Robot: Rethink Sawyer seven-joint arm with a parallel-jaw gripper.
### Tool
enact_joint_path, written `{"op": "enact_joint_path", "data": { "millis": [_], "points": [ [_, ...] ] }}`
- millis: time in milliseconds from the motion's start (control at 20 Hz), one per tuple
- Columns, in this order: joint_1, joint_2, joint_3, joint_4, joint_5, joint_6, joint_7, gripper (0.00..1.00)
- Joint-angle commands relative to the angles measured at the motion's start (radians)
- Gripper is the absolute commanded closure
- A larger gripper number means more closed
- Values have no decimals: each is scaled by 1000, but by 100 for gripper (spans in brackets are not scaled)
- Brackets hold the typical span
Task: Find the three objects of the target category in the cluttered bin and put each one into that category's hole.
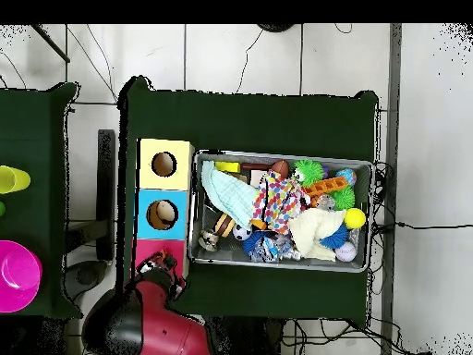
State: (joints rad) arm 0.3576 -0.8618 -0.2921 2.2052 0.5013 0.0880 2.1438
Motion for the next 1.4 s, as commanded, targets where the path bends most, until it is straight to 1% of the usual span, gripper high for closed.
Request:
{"op": "enact_joint_path", "data": {
  "millis": [50, 450, 800, 1000, 1150, 1400],
  "points": [
    [-36, -16, 89, -54, 8, 17, 167, 100],
    [-69, -26, 132, -30, 5, -13, 175, 100],
    [-68, -26, 150, -19, 14, -32, 199, 100],
    [-69, -11, 173, -4, 13, -71, 218, 100],
    [-50, 17, 174, -4, 18, -99, 235, 100],
    [-59, 47, 203, 6, 17, -139, 251, 100]
  ]
}}
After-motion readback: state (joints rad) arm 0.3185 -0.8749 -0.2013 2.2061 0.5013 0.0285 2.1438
